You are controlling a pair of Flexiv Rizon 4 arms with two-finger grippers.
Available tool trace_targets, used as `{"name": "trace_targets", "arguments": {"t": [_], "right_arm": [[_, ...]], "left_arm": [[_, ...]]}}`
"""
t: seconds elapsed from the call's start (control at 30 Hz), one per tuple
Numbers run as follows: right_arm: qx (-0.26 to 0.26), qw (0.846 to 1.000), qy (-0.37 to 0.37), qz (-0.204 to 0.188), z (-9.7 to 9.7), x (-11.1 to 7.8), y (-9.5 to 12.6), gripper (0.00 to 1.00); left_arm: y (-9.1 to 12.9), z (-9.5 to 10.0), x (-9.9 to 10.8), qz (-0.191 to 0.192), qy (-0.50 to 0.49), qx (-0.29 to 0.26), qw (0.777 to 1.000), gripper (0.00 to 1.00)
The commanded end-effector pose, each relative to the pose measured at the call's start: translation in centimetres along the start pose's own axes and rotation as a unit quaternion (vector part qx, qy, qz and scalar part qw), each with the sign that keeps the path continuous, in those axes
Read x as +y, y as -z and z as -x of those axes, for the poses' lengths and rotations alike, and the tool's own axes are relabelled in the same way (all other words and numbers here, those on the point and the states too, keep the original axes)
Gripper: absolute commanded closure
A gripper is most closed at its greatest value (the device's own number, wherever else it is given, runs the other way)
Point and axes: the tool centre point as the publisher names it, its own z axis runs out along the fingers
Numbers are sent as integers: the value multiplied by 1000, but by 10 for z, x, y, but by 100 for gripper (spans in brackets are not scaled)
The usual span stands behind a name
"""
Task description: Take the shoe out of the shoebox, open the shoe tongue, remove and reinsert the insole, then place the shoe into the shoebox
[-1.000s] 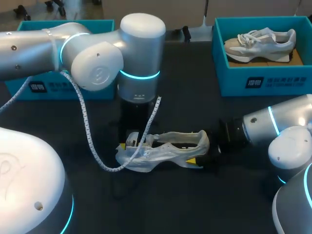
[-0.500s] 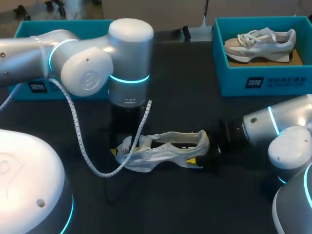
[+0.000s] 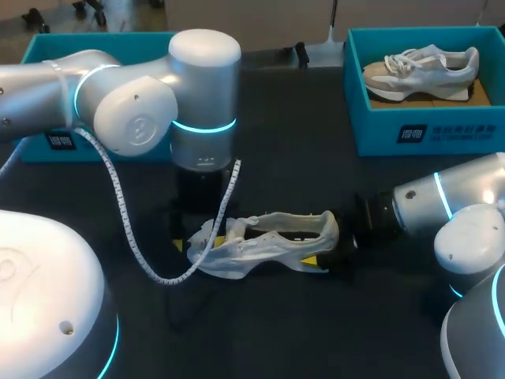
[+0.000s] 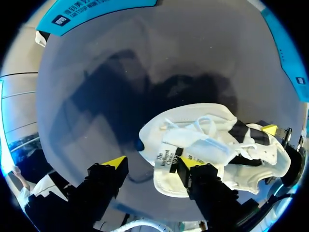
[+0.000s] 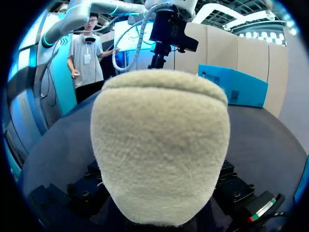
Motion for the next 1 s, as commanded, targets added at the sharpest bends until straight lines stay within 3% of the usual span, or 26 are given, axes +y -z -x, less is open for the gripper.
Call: {"name": "trace_targets", "arguments": {"t": [0.03, 0.07, 0.43, 0.6, 1.0], "right_arm": [[-1, 1000, 0, -3, -1, 0, -2, 100], [-1, 1000, 0, -3, -1, 0, -2, 100], [-1, 1000, 0, -3, -1, 0, -2, 100], [-1, 1000, 0, -3, -1, 0, -2, 100], [-1, 1000, 0, -3, -1, 0, -2, 100]], "left_arm": [[15, 2, 7, -14, -12, 6, 1000, 7], [18, 1, 8, -17, -14, 8, 1000, 0], [51, -3, 13, -42, -65, 41, 996, 0], [69, -10, 14, -48, -137, 60, 988, 0], [129, -21, 15, -74, -228, 32, 970, 0]]}}
